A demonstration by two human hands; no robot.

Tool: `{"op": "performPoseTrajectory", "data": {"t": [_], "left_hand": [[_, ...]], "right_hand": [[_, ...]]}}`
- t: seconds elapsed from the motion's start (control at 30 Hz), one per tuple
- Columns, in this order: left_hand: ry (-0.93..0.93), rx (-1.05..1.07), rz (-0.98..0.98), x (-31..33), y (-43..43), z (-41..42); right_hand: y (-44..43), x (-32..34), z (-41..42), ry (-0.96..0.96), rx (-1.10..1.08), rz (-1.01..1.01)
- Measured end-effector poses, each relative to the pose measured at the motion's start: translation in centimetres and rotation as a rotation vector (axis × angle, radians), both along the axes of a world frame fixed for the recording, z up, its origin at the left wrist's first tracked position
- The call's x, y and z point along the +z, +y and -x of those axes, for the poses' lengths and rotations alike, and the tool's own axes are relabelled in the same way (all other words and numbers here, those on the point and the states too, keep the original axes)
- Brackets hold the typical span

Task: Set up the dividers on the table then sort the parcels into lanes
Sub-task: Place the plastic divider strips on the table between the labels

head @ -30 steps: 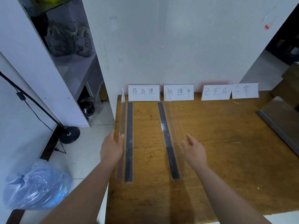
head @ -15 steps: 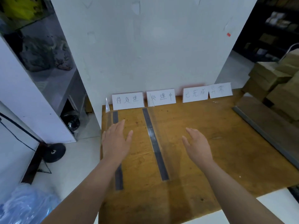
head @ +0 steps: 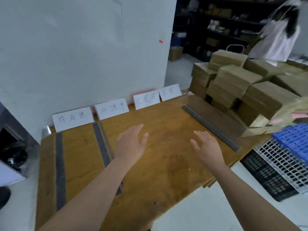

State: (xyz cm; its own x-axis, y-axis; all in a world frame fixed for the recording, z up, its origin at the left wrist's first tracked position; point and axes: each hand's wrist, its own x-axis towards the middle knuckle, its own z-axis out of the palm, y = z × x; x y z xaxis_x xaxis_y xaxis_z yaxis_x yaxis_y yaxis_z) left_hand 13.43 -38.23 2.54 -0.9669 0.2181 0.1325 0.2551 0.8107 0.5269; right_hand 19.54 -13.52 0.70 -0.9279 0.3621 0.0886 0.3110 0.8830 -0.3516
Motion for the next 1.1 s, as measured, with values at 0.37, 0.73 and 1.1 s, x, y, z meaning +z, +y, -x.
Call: {"op": "performPoseTrajectory", "data": {"t": [0.37, 0.73, 1.1], "left_hand": [[-0.05, -0.152, -0.073, 0.5, 20.1, 2.0], [-0.089, -0.337, -0.033, -2.1, 31.7, 7.4], [-0.114, -0.496, 0.205, -7.4, 40.1, 16.3]], "right_hand": [[18.7, 1.2, -4.9, -0.008, -0.099, 0.016], [27.7, -1.1, -2.7, -0.06, -0.12, 0.039], [32.0, -4.0, 3.7, -0.199, -0.105, 0.114]]}}
